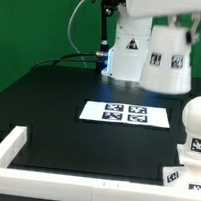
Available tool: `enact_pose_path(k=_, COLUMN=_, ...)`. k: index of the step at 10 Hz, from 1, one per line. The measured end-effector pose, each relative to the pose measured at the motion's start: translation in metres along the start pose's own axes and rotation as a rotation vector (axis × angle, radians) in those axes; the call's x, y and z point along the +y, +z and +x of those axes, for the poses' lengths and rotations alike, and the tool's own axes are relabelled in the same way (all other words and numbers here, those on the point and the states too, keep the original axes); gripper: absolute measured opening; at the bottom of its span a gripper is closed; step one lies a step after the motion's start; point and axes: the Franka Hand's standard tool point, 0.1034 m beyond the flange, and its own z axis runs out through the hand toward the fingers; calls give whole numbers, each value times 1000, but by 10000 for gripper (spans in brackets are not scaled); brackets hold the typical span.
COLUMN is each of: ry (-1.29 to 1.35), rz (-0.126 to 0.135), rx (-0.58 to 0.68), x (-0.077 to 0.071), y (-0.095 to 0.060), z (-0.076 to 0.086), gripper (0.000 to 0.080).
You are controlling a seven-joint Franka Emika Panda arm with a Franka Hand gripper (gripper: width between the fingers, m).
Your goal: Assemble lamp
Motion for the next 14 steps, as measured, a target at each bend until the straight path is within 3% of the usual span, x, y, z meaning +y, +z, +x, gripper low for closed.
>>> enact_pose_path(k=1, ry=-6, rz=25, rx=38, x=-8, y=4, z=-2, gripper=41)
enact_pose_path(k=2, ry=13, rz=12, rx=21, x=-9, y=17, z=-7, gripper=41)
enact_pose_path(k=5, ry=12, rz=7, rx=18, x=-8, y=19, z=-8, gripper=41)
enact_pose_path(k=6, ry=-1, rz=-12, rx=32, x=-15, y=18, z=-5, gripper=41)
enact_pose_path(k=8, ry=-22, rz=25, rx=49, x=-37, y=-18, z=25, gripper=41)
enact_pose_path(k=9, ry=-21, rz=36, rx=73, x=-44, y=-25, z=39, gripper=41)
enact_pose_path(k=11, ry=-14, rz=40, rx=95, x=-53, y=-3, z=56, gripper=41)
enact_pose_path(k=13, ry=37, rz=48, rx=56, x=-67, y=22, z=54, gripper=41)
enact_pose_path(k=14, ry=80, rz=71, rx=-4, x=-72, y=29, z=50, gripper=41)
